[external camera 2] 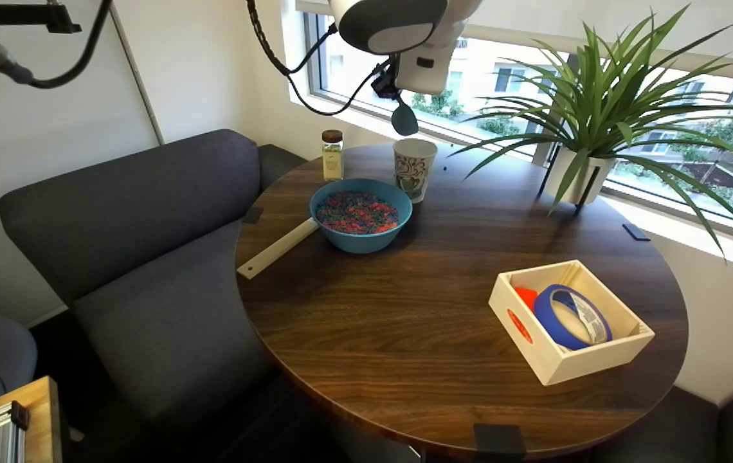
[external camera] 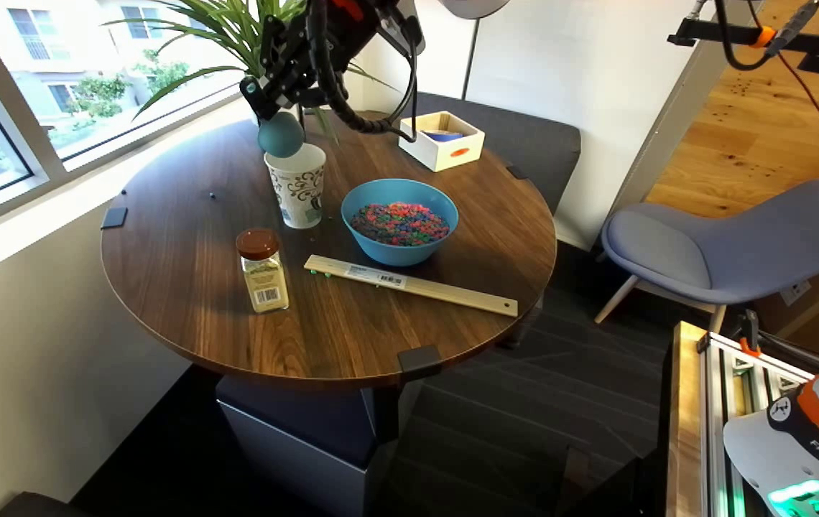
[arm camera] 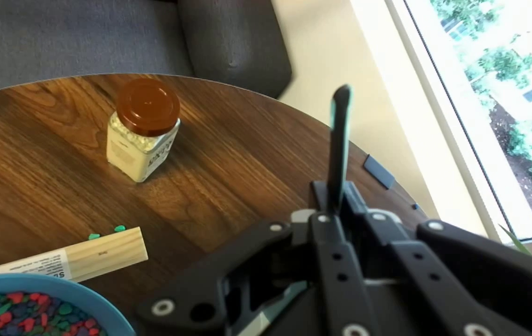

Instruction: Move the bowl to the left then put the spoon into the cup

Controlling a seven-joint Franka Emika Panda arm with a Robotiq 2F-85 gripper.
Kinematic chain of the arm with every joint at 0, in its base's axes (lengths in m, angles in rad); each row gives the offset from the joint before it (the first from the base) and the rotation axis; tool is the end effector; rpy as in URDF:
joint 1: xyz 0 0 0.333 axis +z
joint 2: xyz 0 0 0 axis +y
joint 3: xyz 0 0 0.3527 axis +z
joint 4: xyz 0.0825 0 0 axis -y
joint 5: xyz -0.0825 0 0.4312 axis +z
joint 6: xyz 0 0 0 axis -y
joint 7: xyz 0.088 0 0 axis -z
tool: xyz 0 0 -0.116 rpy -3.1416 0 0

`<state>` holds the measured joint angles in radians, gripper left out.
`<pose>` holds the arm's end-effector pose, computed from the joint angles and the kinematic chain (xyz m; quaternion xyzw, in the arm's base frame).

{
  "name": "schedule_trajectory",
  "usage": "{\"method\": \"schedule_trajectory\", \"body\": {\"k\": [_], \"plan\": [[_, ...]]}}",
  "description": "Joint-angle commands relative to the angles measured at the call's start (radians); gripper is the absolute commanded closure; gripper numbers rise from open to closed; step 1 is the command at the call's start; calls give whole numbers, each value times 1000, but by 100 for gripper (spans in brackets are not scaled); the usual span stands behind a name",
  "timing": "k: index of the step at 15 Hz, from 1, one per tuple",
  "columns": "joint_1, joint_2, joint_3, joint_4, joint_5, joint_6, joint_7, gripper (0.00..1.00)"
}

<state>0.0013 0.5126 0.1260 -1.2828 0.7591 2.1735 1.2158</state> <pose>0.8032 0.1095 0.5255 -0.6865 0.6036 0.0913 0.3951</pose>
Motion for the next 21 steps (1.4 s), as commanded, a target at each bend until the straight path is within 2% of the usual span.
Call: {"method": "schedule_trajectory", "body": {"k": [1,5,6,7,11,15,16,19,21], "plan": [[8,39,-21,44,7,-26,11,98],[8,49,-33,46,2,-21,18,98],[9,50,-36,47,-2,-24,20,67],[10,49,-39,47,-6,-26,24,66],[11,34,-46,38,-11,-21,30,37],[13,-37,-57,-19,-23,1,17,6],[12,-56,-59,-33,-26,3,9,1],[13,-141,-75,-107,-65,15,-35,0],[26,-208,-92,-178,-136,24,-58,0]]}}
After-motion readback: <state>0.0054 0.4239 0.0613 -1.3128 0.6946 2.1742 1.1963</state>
